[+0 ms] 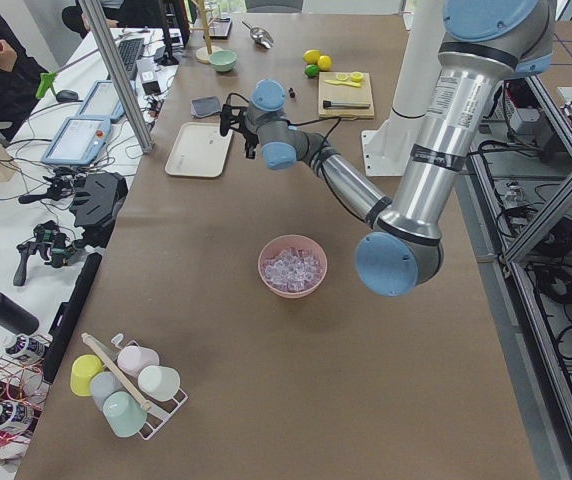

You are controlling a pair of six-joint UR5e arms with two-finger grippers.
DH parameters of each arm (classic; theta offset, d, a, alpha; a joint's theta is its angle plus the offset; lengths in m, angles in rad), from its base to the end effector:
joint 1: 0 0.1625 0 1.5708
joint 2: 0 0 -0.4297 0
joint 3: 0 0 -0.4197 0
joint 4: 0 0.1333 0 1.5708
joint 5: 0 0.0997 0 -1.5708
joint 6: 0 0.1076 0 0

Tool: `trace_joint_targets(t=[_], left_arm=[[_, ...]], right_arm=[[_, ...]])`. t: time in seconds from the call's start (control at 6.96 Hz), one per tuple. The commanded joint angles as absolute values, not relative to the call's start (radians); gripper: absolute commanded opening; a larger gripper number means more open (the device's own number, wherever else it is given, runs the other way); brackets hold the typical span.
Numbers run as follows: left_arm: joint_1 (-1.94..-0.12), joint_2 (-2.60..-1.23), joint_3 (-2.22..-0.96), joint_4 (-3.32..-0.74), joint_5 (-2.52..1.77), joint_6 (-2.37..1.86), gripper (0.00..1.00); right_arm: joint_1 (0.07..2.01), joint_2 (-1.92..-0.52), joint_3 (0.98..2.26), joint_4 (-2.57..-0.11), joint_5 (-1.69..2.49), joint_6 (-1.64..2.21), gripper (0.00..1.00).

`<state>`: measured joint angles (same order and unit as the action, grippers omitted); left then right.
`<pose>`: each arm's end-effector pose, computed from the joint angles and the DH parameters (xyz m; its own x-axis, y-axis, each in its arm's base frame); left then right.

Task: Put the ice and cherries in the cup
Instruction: 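Lift the left gripper and carry the ice over the blue cup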

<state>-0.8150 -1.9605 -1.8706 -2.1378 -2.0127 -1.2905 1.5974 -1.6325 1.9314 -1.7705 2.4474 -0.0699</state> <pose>0.3551 -0.5041 0.2282 0.3086 0.0372 -0.9505 0.3054 0.9424 0.1360 0.0634 -0.4791 0.5264 0.6418 -0.1284 0.7560 0.0184 0.9882 0.1522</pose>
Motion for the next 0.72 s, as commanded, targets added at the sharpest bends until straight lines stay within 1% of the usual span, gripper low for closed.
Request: trace_joint_targets(t=[0.0,0.29,0.43,0.57], left_arm=[[-0.591,-2.121,-1.807,-2.138,-1.744,-1.42,0.0],[-0.453,-2.186,-1.76,-2.149,-1.556,-1.44,0.0],[-0.424,-2.218,-1.691,-2.155,-1.495,-1.457,0.0],[-0.404,-2.235,-1.654,-2.163,-1.473,-1.457,0.0]], right_arm=[[1.597,-1.631,1.931,-1.772,2.441,-0.069,1.0],[1.598,-1.632,1.931,-1.772,2.444,-0.069,1.0],[1.598,-1.632,1.931,-1.772,2.444,-0.069,1.0],[1.598,-1.629,1.93,-1.772,2.442,-0.069,1.0]])
